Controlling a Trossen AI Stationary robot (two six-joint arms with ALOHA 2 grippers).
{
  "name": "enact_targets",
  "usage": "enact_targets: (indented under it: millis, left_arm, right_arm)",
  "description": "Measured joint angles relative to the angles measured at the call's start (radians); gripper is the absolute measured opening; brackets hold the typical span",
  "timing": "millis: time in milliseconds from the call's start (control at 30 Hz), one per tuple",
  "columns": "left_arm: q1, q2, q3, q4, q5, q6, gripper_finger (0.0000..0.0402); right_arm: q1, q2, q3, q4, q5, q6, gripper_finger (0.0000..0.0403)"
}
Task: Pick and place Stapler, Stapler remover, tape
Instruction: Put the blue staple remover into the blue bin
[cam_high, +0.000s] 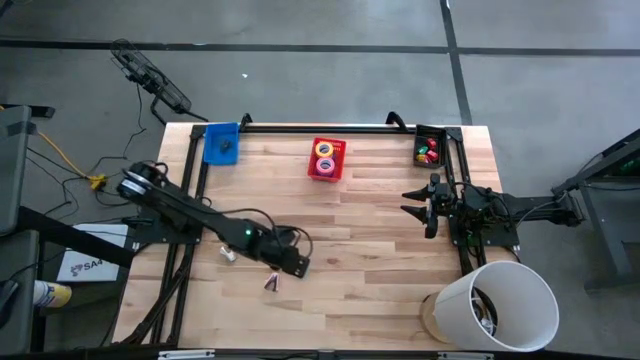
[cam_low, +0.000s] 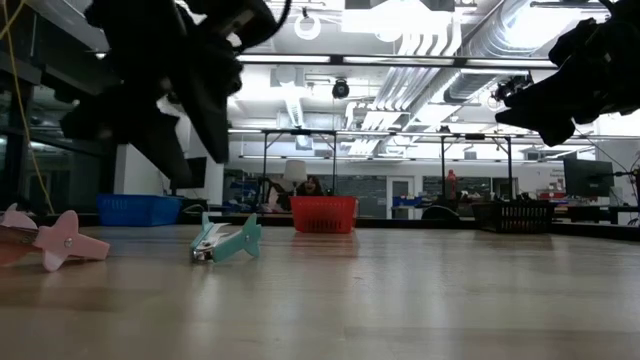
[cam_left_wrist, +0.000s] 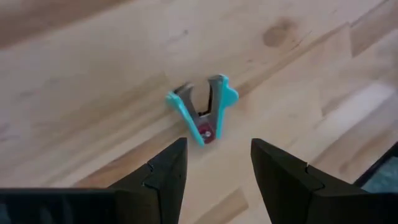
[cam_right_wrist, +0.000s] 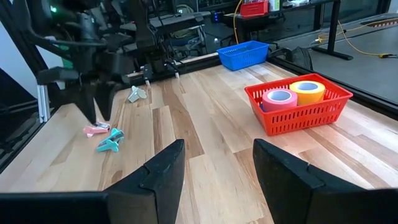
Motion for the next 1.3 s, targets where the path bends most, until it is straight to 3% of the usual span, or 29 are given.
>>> enact_targets:
  millis: [233,567,833,967,1300]
  left_arm:
    - [0.000,0.057,0.001,0.090,0.046,0.007,0.0182]
    - [0.000,0.057,0.000,0.098,0.040,0.015,0.0282]
    - [0.001,0.057,0.004,0.074,0.010,0.015,0.0289]
    - [0.001,0.057,0.062,-0.010,-0.003,0.022,0.0289]
    - [0.001,0.108,0.327,-0.420,-0.089,0.033,0.0289]
  right_arm:
    - [0.000,0.000,0.000,0.001,0.000,0.000,0.0181]
    - [0.000,0.000,0.000,0.000,0.000,0.000,0.0181]
    - [0.000,0.000,0.000,0.000,0.000,0.000,0.0181]
    - [0.000,0.000,0.000,0.000,0.000,0.000,0.0181]
    - [0.000,0.000,0.000,0.000,0.000,0.000,0.0181]
